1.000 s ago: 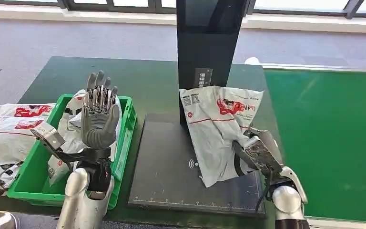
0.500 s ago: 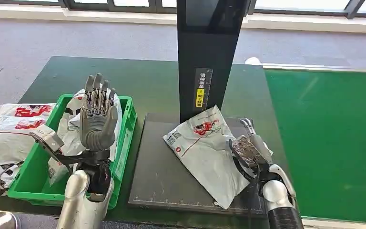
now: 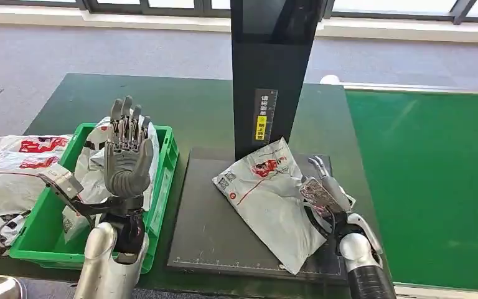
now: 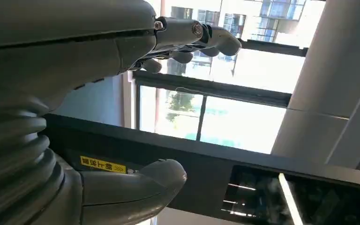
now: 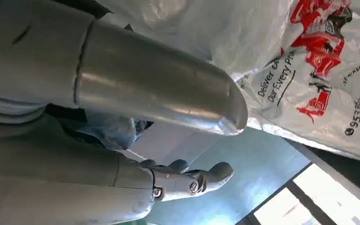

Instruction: Moved the parcel from conveyor to table for the left to box.

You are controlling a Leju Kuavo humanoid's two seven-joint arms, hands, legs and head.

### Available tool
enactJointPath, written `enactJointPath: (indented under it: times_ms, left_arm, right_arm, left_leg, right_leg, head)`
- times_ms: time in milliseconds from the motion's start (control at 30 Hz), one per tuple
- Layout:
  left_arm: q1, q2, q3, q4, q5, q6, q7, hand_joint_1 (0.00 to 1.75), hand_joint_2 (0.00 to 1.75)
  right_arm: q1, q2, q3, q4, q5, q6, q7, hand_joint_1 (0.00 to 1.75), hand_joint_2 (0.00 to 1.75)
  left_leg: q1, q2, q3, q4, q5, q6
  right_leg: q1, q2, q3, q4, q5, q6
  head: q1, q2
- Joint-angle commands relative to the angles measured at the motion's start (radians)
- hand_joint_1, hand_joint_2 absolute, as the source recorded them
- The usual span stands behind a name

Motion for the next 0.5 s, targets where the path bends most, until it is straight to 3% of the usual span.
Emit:
enactJointPath:
  times_ms: [33,100,167,300,333,500]
  left_arm:
    - [-0.042,0.027,0.021,0.072,-0.008,-0.009,-0.007,0.0,1.75]
    - [-0.034,0.026,0.024,0.063,-0.008,-0.009,-0.012,0.0,1.75]
    - [-0.029,0.022,0.013,0.053,-0.027,-0.005,-0.009,0.0,1.75]
    - [-0.039,0.02,-0.001,0.068,-0.067,0.027,-0.004,0.0,1.75]
    - [-0.049,0.022,-0.014,0.092,-0.147,0.101,0.014,0.0,1.75]
    - [-0.114,0.036,-0.113,0.267,-0.356,0.204,0.05,0.0,1.75]
  right_arm:
    - [-0.055,-0.034,0.058,0.074,-0.07,0.074,-0.099,0.0,0.0]
    - [-0.046,-0.02,0.032,0.019,-0.116,0.047,-0.192,0.0,0.0]
    - [-0.011,0.015,-0.037,-0.12,-0.261,0.062,-0.275,0.0,0.0]
    - [0.012,0.024,-0.064,-0.198,-0.301,0.054,-0.282,0.0,0.0]
    - [0.022,0.043,-0.096,-0.231,-0.319,-0.006,-0.301,0.0,1.75]
    - [0.057,0.092,-0.191,-0.378,-0.407,-0.1,-0.357,0.0,1.75]
  left_leg:
    - [0.0,0.002,0.002,-0.001,0.0,0.0]
    - [0.0,0.002,0.002,-0.002,0.0,0.0]
    - [0.0,0.002,0.002,-0.002,0.0,-0.001]
    - [-0.001,0.0,0.001,-0.002,0.0,-0.001]
    - [0.0,0.001,0.002,-0.002,0.0,-0.001]
    - [-0.001,-0.003,0.0,0.0,0.001,0.0]
  right_leg:
    - [0.0,0.001,0.001,-0.001,0.001,-0.001]
    - [0.0,0.001,0.001,-0.002,0.001,-0.001]
    - [0.0,0.001,0.001,-0.001,0.001,-0.001]
    - [-0.001,-0.001,0.001,-0.001,-0.001,-0.001]
    - [0.0,-0.001,0.001,-0.002,0.0,-0.001]
    - [-0.001,-0.003,-0.001,0.0,-0.001,-0.001]
  head:
    - [0.0,0.0]
    - [0.0,0.0]
    - [0.0,0.0]
    - [0.0,0.0]
    - [0.0,0.0]
    - [0.0,0.0]
